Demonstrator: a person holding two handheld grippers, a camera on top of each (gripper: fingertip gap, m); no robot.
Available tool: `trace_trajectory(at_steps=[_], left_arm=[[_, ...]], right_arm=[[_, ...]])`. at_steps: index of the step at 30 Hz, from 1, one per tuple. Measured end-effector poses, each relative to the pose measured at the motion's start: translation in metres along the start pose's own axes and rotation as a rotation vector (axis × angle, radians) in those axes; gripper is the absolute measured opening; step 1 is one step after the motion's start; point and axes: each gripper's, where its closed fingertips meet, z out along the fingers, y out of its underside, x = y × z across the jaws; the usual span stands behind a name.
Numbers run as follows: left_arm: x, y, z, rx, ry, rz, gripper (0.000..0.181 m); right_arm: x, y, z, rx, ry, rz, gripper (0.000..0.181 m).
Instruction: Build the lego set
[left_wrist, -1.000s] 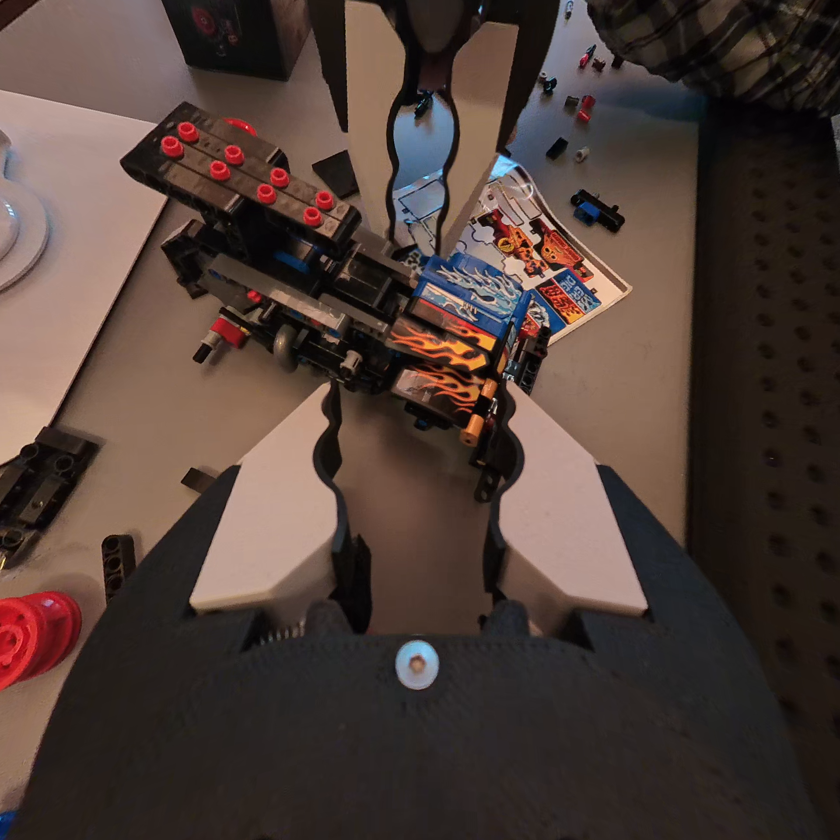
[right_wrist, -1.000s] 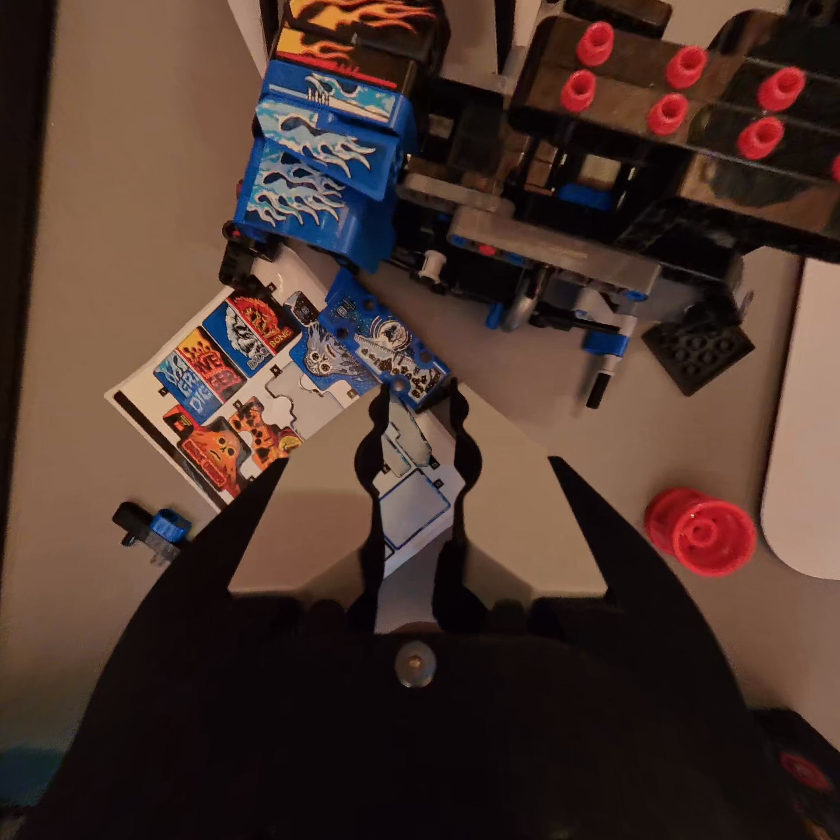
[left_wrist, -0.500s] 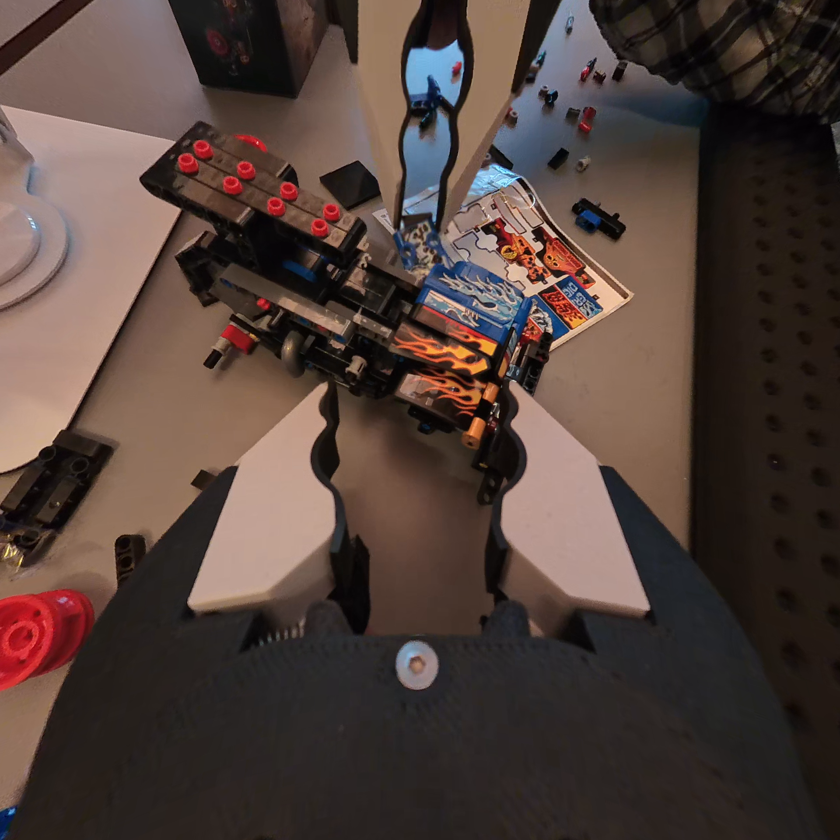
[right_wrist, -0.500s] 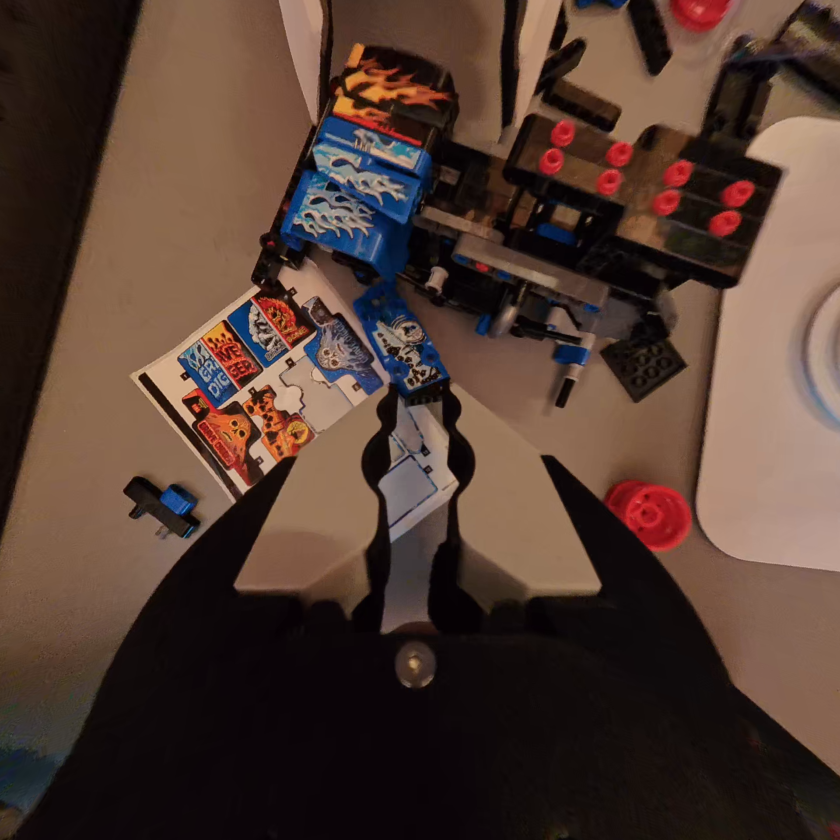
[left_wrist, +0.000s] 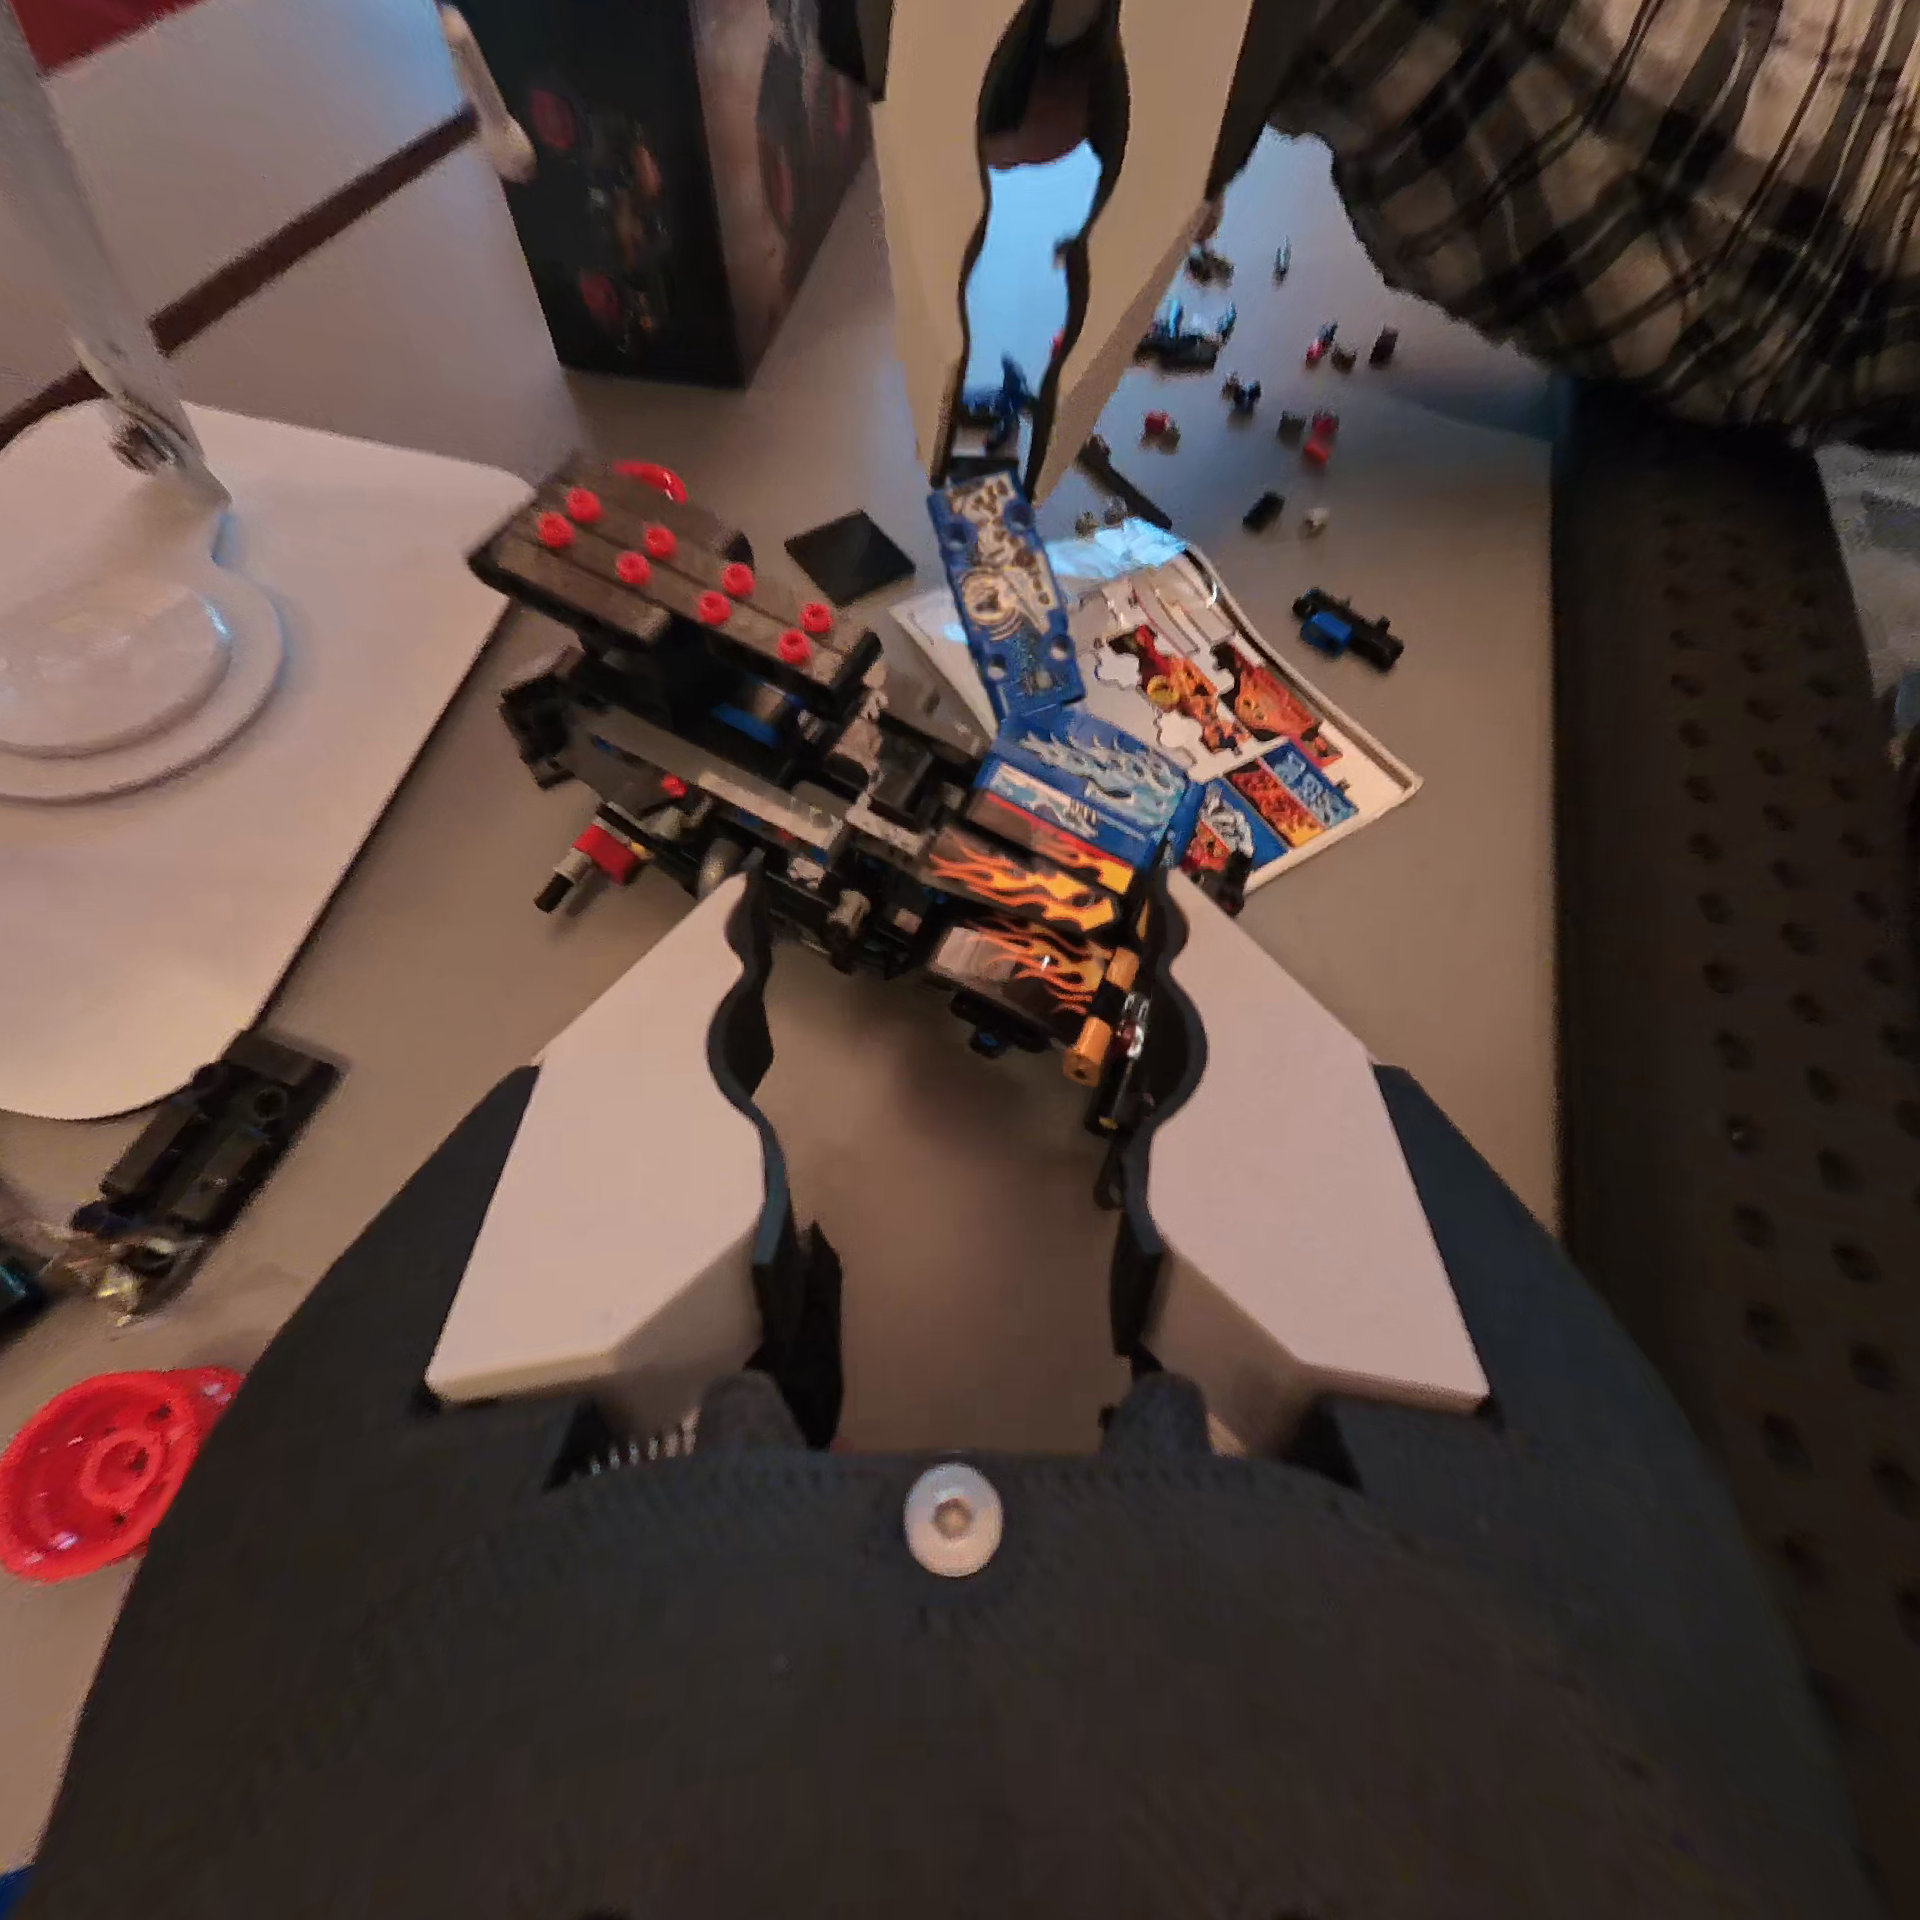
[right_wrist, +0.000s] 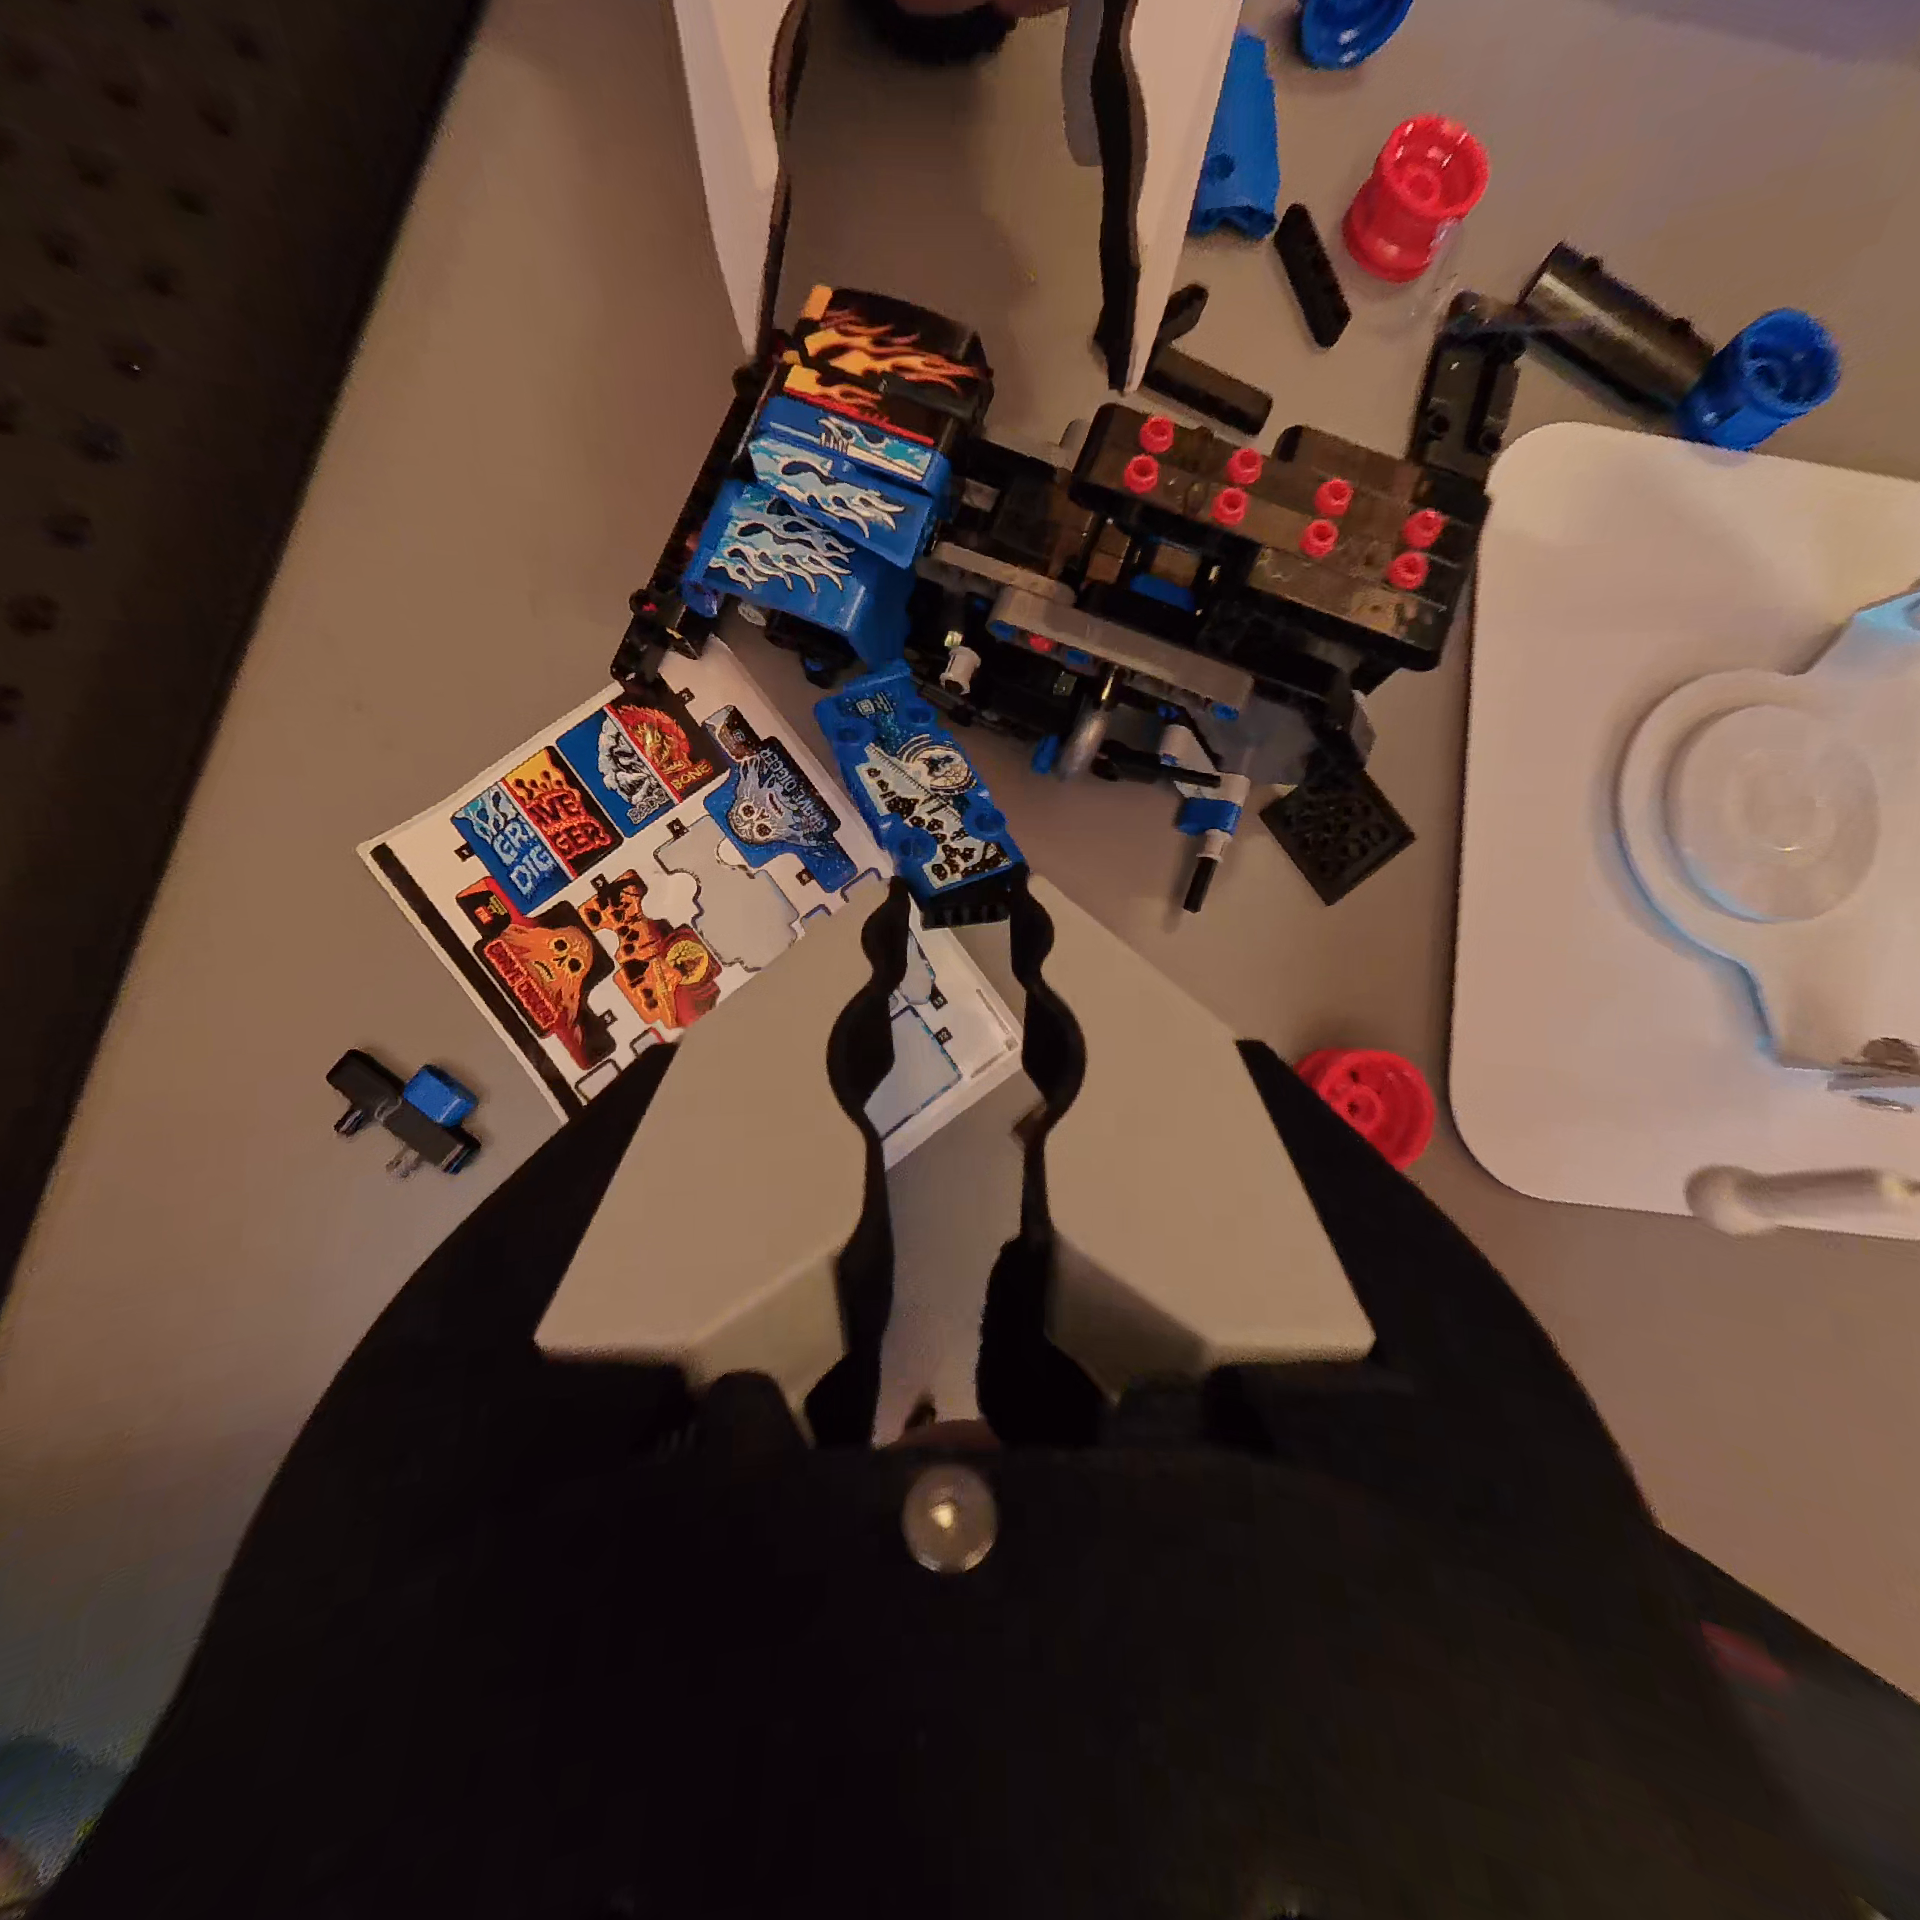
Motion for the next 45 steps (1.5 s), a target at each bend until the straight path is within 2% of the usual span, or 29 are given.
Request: trace_trajectory(at_steps=[5,10,13,16,19,21,23,25,30,36,39,45], left_arm=[[0.004,-0.031,-0.015,0.122,-0.039,0.049,0.059],[0.022,-0.058,-0.009,0.210,0.000,0.066,0.056],[0.032,-0.065,-0.002,0.239,0.059,0.027,0.052],[0.036,-0.067,0.004,0.253,0.104,-0.019,0.040],[0.032,-0.071,0.004,0.281,0.096,-0.047,0.023],[0.030,-0.075,0.001,0.311,0.095,-0.055,0.022],[0.027,-0.076,0.002,0.304,0.044,-0.017,0.020],[0.025,-0.075,0.005,0.282,-0.016,0.036,0.010],[0.020,-0.074,0.011,0.221,-0.168,0.196,0.009],[0.014,-0.083,0.010,0.210,-0.341,0.312,0.006],[0.014,-0.087,0.011,0.222,-0.378,0.338,0.006],[0.012,-0.095,0.008,0.263,-0.425,0.368,0.006]], right_arm=[[0.002,-0.019,-0.025,0.109,0.060,-0.069,0.018],[0.004,-0.051,-0.040,0.243,0.157,-0.186,0.018],[0.004,-0.060,-0.040,0.259,0.198,-0.235,0.017],[0.003,-0.067,-0.041,0.283,0.218,-0.262,0.017],[0.002,-0.069,-0.041,0.289,0.221,-0.274,0.018],[0.004,-0.069,-0.040,0.286,0.231,-0.269,0.017],[0.008,-0.066,-0.039,0.271,0.238,-0.249,0.017],[0.012,-0.062,-0.037,0.252,0.242,-0.212,0.017],[0.020,-0.058,-0.038,0.245,0.232,-0.101,0.011],[0.024,-0.048,-0.039,0.227,0.176,0.142,0.033],[0.030,-0.046,-0.044,0.246,0.191,0.233,0.035],[0.022,-0.056,-0.046,0.290,0.171,0.194,0.023]])
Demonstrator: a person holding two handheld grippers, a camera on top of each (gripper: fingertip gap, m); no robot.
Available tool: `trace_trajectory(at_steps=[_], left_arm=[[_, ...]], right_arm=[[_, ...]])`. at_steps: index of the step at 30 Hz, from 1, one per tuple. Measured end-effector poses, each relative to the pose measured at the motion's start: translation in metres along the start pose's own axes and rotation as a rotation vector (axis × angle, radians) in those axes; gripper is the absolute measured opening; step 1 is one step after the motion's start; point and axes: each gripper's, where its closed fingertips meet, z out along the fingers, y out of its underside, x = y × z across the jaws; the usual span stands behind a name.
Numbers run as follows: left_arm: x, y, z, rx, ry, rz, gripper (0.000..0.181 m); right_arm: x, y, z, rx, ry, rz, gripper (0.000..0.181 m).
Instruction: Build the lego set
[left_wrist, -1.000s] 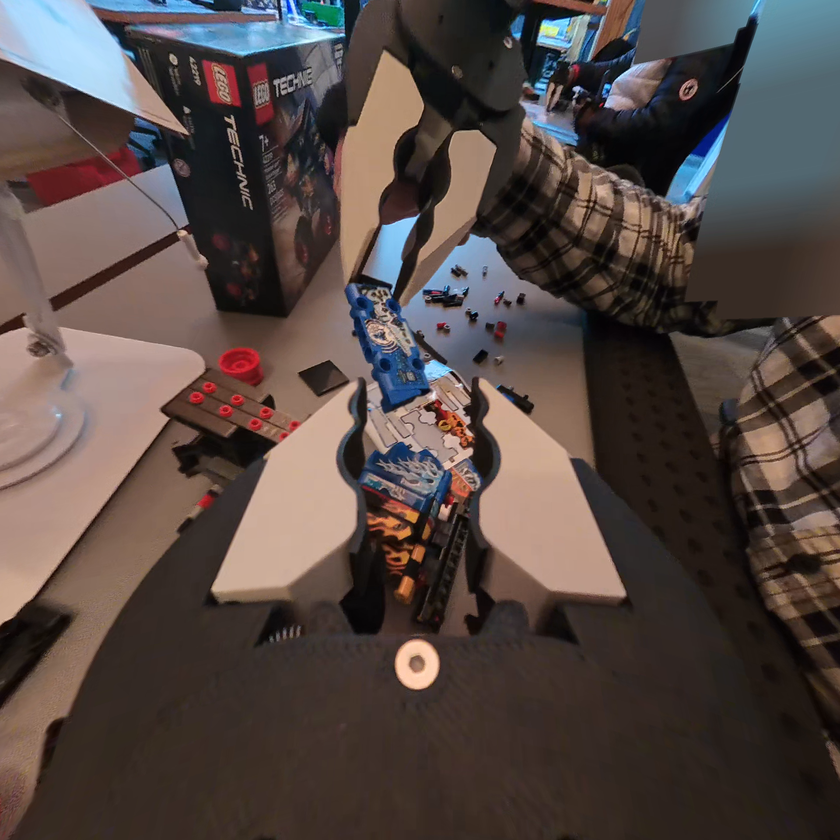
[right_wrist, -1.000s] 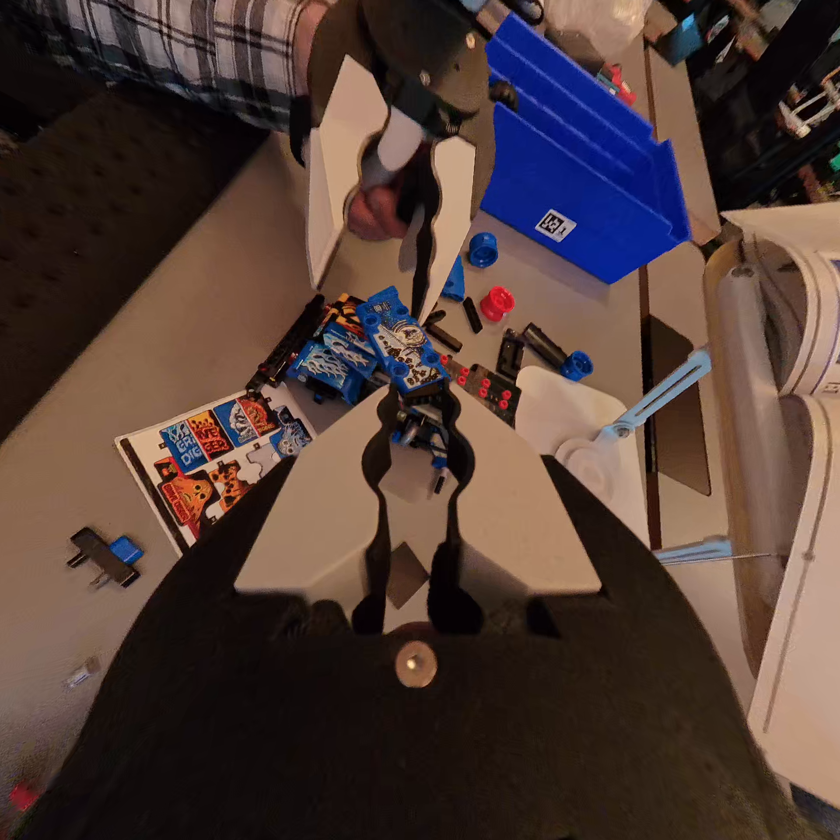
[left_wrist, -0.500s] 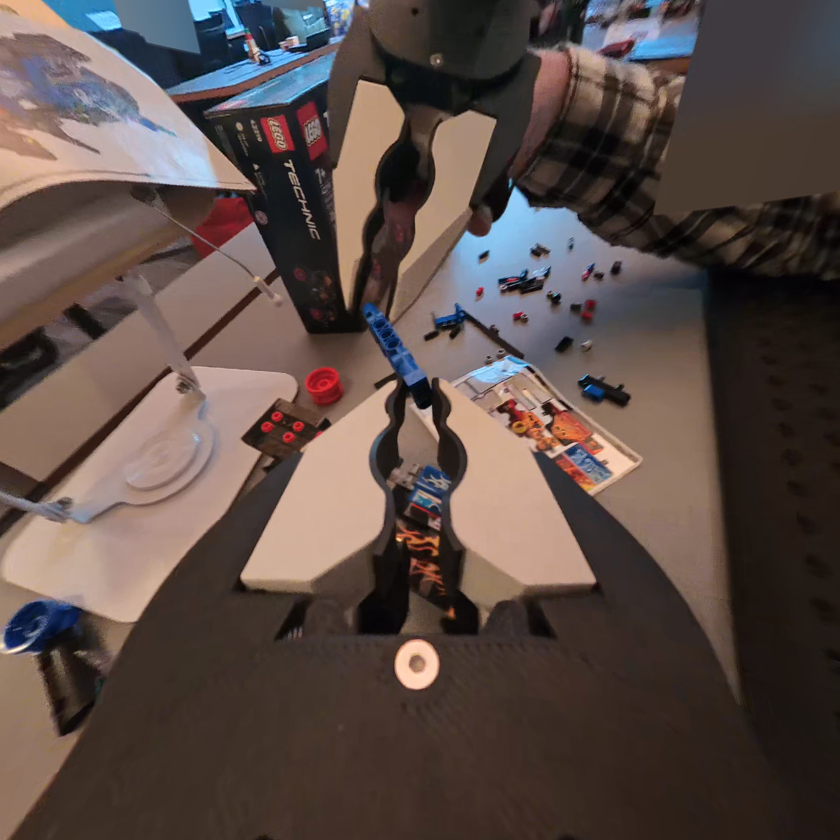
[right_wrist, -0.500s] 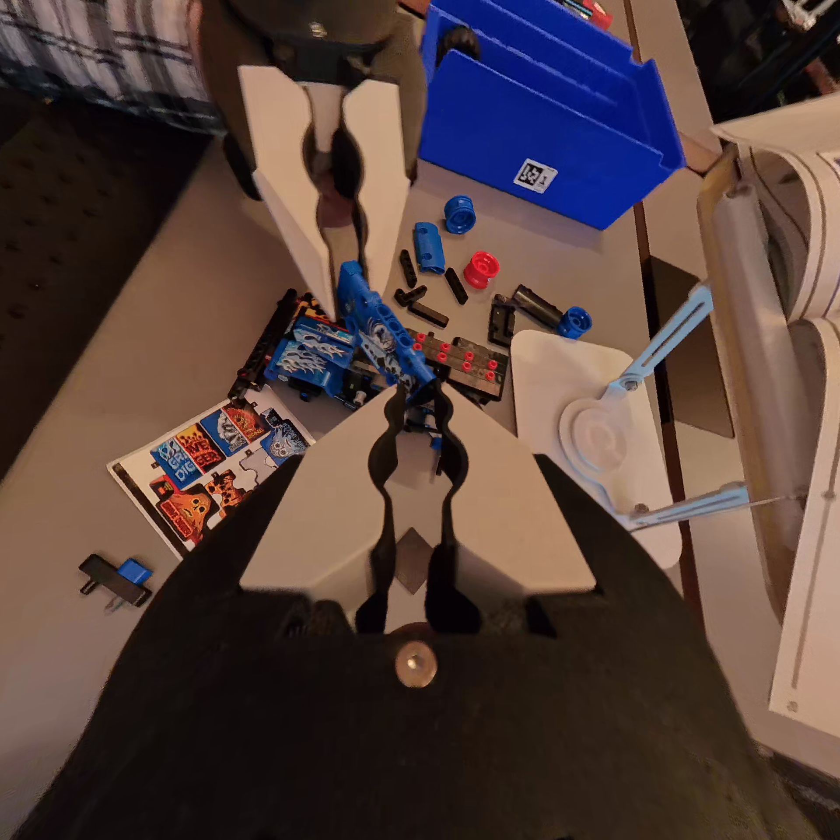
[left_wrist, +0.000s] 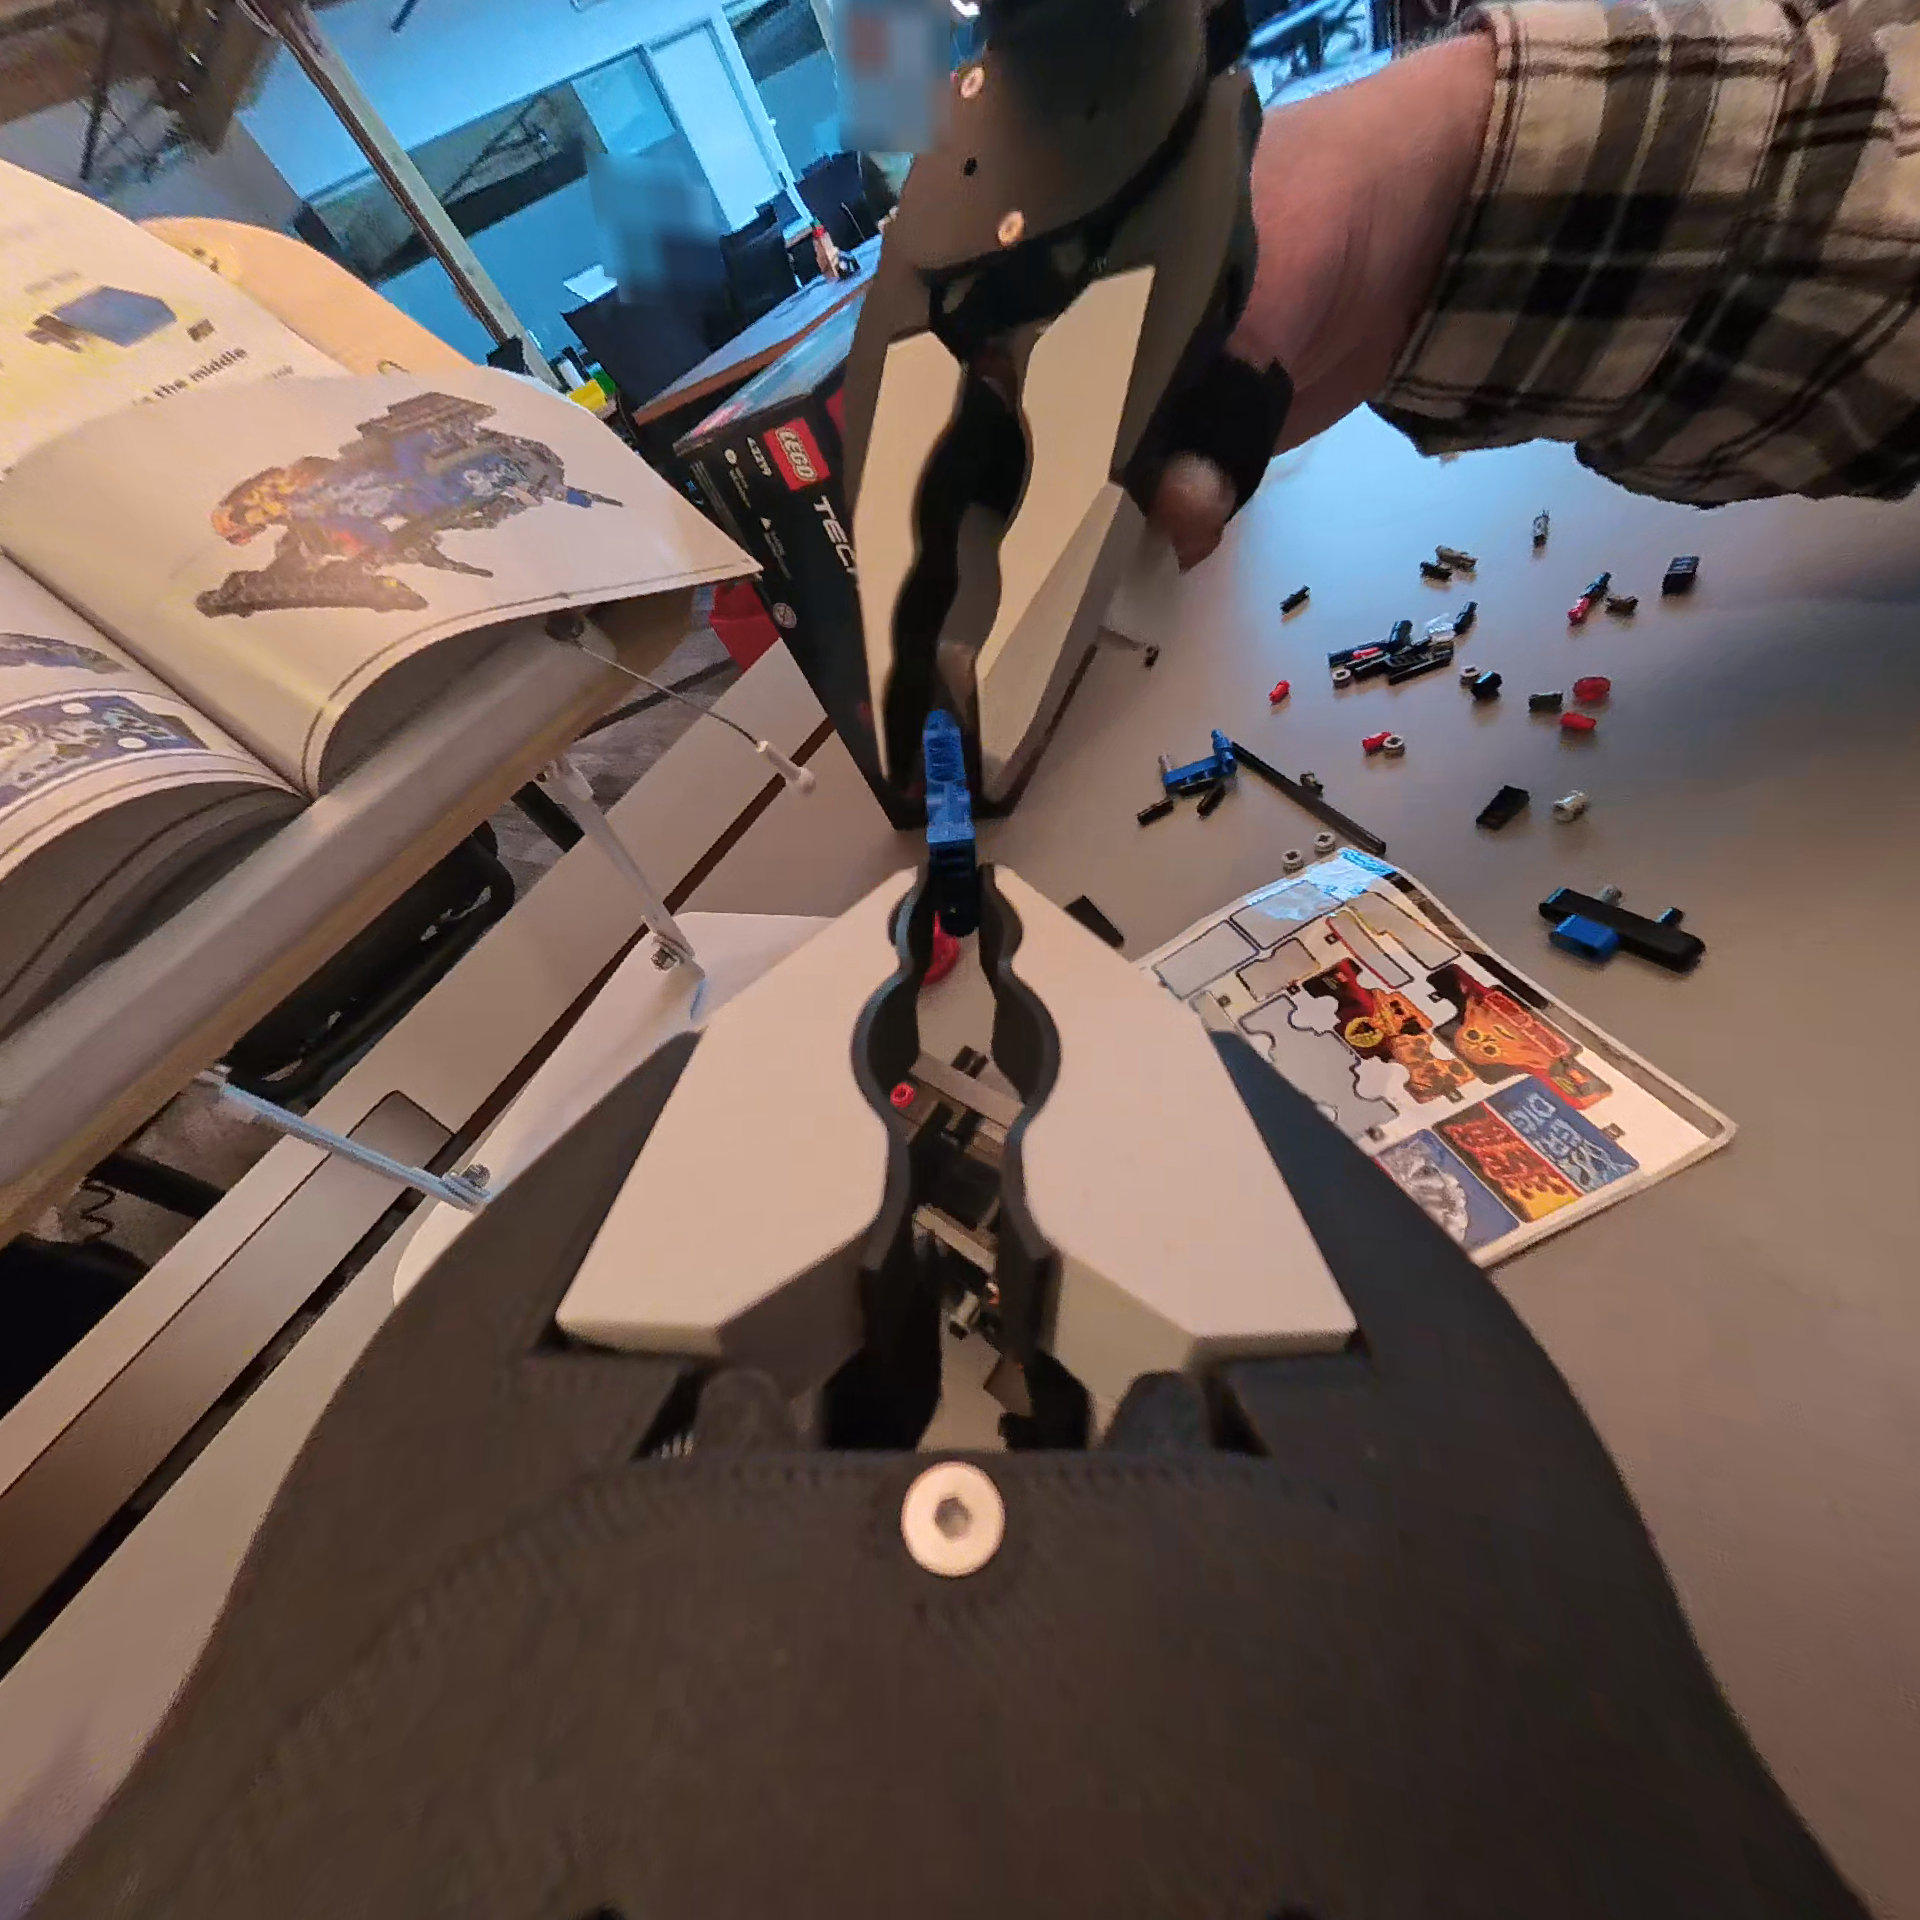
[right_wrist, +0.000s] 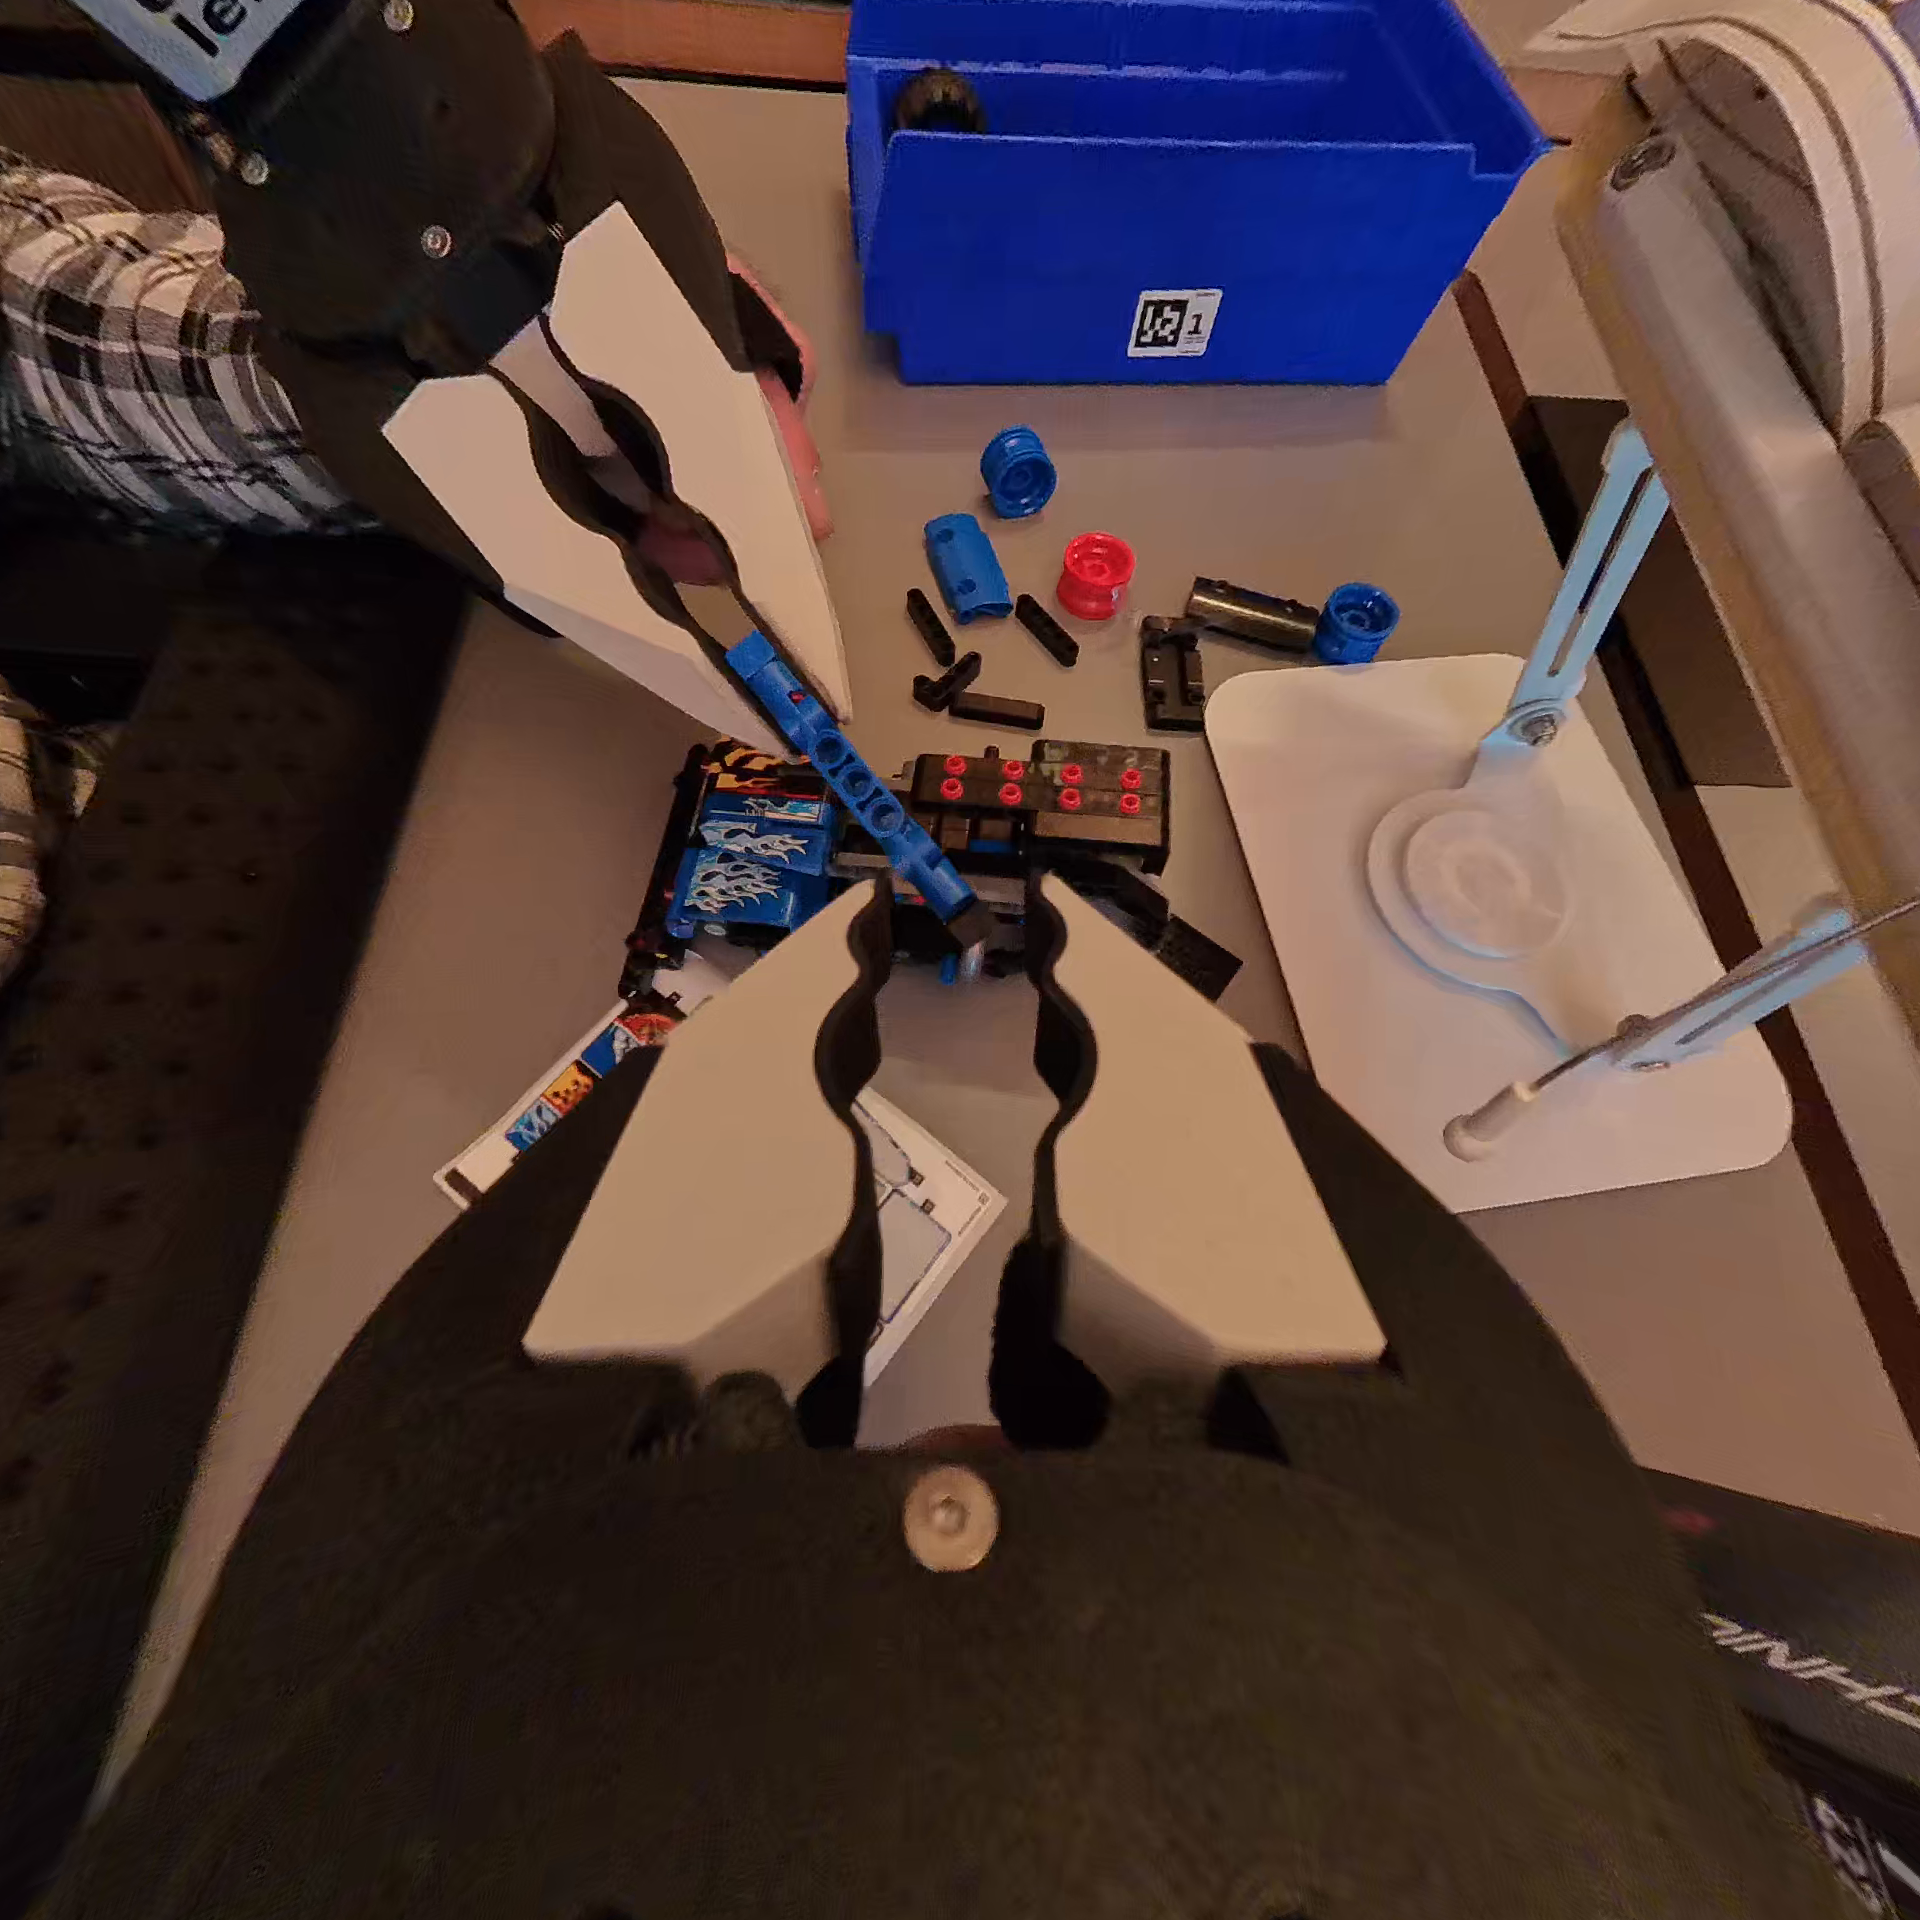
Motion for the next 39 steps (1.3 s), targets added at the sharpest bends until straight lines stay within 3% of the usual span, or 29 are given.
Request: trace_trajectory(at_steps=[3,12,18,27,32,39], left_arm=[[-0.002,-0.002,0.001,0.012,-0.011,-0.009,0.006],[-0.015,-0.010,-0.006,0.078,-0.042,-0.087,0.006],[-0.027,-0.024,-0.012,0.140,-0.143,-0.075,0.006],[-0.017,-0.028,-0.002,0.078,-0.291,0.211,0.007],[-0.017,-0.036,-0.002,0.084,-0.368,0.327,0.007],[-0.017,-0.045,-0.007,0.117,-0.440,0.397,0.006]], right_arm=[[0.002,-0.001,0.001,0.003,0.022,-0.025,0.014],[0.007,-0.022,-0.004,0.090,0.100,-0.069,0.014],[0.016,-0.030,-0.010,0.189,0.129,0.135,0.039],[-0.013,-0.040,-0.010,0.506,-0.149,0.529,0.041],[-0.010,-0.049,-0.019,0.677,-0.234,0.607,0.030],[-0.013,-0.057,-0.021,0.811,-0.301,0.638,0.035]])
